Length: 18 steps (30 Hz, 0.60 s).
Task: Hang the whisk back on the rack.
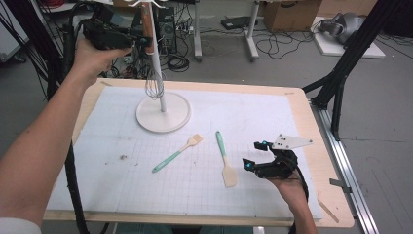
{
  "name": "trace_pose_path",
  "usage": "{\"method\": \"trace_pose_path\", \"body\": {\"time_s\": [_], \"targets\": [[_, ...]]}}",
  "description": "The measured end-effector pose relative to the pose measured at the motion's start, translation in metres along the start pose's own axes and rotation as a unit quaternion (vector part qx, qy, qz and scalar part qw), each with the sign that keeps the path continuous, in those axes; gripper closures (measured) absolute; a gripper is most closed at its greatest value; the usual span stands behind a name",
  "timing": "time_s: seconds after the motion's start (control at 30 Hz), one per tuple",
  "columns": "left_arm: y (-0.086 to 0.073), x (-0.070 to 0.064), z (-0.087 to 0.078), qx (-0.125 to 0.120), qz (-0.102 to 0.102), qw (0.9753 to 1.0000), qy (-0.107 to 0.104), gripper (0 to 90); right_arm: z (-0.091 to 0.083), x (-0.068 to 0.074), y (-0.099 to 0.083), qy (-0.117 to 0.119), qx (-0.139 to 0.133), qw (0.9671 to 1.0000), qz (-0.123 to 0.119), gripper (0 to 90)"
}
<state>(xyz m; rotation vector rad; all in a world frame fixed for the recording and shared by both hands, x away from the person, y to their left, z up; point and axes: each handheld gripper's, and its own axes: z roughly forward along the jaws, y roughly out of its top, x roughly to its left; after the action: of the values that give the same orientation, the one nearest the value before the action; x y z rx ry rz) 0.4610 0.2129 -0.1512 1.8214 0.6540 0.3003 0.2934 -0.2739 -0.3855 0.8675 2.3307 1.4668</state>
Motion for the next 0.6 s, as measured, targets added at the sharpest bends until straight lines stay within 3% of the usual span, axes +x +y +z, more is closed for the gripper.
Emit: {"method": "trace_pose_path", "body": {"time_s": [0.3, 0.6], "targets": [[-0.007, -0.004, -0.016, 0.003, 0.003, 1.0000, 0.009, 49.2, 0.000, -0.003, 0.001, -0.001, -0.007, 1.0000, 0.004, 20.8], [-0.015, -0.011, -0.020, 0.002, 0.008, 0.9999, 0.008, 48.3, 0.005, -0.003, 0.002, 0.002, -0.006, 1.0000, 0.000, 20.8]]}}
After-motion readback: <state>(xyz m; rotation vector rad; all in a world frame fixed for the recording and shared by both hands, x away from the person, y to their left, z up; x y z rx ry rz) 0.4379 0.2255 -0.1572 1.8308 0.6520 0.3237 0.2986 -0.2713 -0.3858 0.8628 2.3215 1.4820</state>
